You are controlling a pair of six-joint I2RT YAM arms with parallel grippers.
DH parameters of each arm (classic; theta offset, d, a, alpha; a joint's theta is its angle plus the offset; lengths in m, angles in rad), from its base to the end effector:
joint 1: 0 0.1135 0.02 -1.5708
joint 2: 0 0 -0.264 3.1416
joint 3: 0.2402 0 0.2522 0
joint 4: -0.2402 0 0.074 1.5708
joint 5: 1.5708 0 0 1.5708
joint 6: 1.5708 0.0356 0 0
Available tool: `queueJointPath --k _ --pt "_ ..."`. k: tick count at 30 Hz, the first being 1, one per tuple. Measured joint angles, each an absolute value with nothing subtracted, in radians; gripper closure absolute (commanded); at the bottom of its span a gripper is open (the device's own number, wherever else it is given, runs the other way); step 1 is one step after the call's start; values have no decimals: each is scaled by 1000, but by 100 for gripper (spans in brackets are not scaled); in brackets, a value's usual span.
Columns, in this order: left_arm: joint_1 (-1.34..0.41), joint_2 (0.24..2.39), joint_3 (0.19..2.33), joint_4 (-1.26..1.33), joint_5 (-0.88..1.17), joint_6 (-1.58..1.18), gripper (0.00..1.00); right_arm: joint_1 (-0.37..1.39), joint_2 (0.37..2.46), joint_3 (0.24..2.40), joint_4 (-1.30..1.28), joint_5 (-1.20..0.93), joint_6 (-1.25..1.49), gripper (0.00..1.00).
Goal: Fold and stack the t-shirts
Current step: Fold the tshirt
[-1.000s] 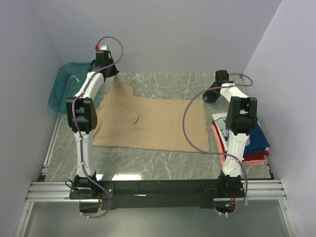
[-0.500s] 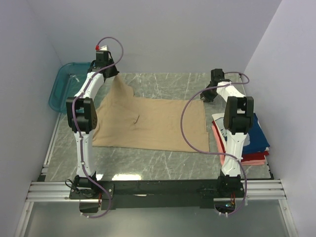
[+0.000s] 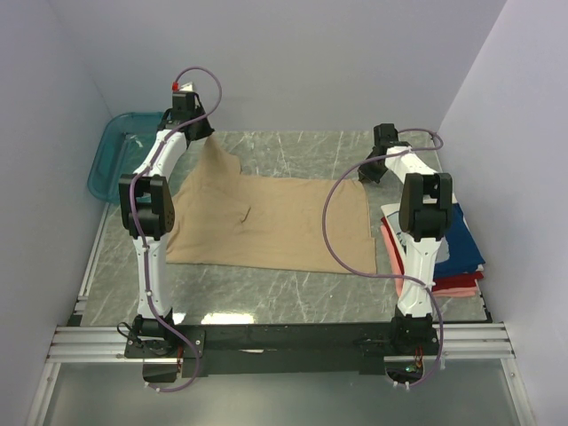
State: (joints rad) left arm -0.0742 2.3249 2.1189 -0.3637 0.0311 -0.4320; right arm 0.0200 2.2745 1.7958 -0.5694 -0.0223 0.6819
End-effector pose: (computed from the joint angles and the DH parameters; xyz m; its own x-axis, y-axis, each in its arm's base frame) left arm 0.5435 -0.0415 0.2554 -0.5304 -0.3802 -0.7577 -0.1342 0.9202 -0.3678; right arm 0.4905 0.0106 0.1602 -0.6922 0.6164 -0.3754 0.5219 0.7868 0.3296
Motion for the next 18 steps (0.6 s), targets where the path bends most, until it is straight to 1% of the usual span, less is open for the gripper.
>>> queueJointPath --k 7,18 --pt "-72 2325 2119 -364 32 -432 100 19 2264 1787 -564 -22 672 100" --pt "-67 2279 2119 -371 32 -434 100 12 2111 1742 -524 -19 656 100"
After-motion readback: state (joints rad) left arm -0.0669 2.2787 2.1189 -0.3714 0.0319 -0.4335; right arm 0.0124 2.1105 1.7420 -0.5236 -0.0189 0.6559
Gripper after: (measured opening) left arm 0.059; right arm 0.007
